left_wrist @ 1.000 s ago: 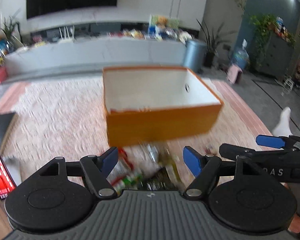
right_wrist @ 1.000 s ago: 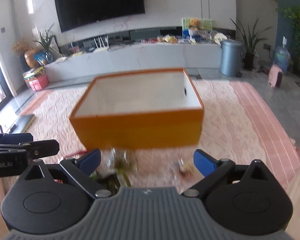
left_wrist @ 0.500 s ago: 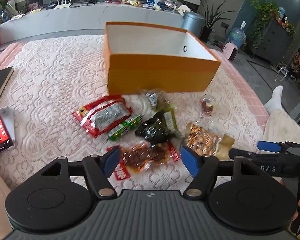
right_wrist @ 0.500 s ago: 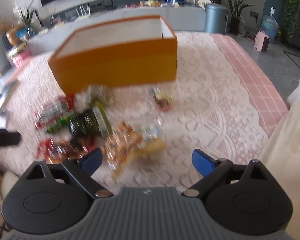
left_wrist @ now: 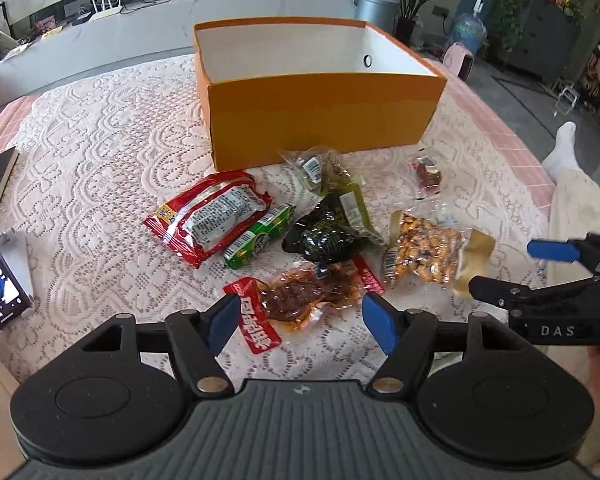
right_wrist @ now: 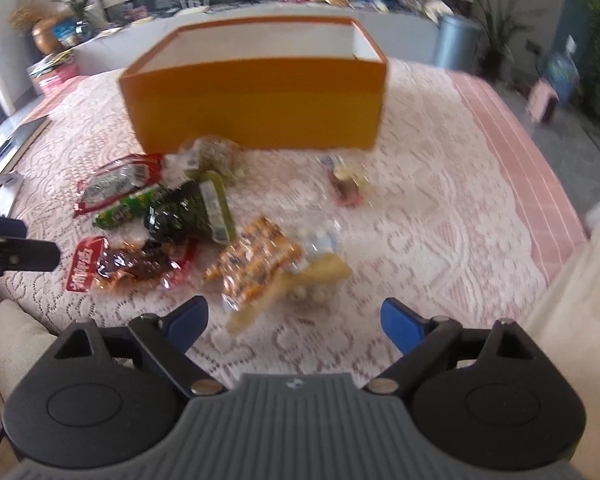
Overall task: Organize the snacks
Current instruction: 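Move both tools back over the remaining snack pile, then grasp the red sausage packet with the left tool while the right tool grasps the clear nut bag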
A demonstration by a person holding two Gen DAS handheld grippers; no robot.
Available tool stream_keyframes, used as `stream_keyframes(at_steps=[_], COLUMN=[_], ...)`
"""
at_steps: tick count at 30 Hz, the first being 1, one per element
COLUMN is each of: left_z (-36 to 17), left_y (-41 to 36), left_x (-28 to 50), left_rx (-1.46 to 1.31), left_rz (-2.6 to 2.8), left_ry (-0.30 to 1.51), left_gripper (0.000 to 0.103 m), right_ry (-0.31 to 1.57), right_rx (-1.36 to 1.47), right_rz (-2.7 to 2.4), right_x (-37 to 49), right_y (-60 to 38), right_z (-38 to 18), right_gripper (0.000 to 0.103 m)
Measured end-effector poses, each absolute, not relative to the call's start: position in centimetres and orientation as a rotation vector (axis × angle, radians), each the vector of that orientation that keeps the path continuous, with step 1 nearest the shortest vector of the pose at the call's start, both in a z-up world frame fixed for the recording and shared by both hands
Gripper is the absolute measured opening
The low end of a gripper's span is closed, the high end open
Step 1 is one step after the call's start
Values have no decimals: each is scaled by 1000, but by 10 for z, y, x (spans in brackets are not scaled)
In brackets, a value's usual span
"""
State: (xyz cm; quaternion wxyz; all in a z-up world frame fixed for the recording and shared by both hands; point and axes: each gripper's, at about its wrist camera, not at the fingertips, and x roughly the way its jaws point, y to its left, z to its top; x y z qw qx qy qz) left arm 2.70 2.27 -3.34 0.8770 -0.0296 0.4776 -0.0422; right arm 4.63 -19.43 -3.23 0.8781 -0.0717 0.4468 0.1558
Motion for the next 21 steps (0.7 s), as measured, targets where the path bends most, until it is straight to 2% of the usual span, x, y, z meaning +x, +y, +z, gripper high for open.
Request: stream_keyframes(at_steps=[12,21], left_z=[-69,-93], left_y=[4,-9], left_x=[57,59], left_rx=[141,315], left_rz=[-271,-373], left_ry=[1102,1135], left_gripper=[82,82], right_ry=[868,925], right_rx=[-324,-362], right_rz=[453,502], right_x=[65,80], right_y=[-160,-147], right_z=[-41,-67], right_gripper=[91,91])
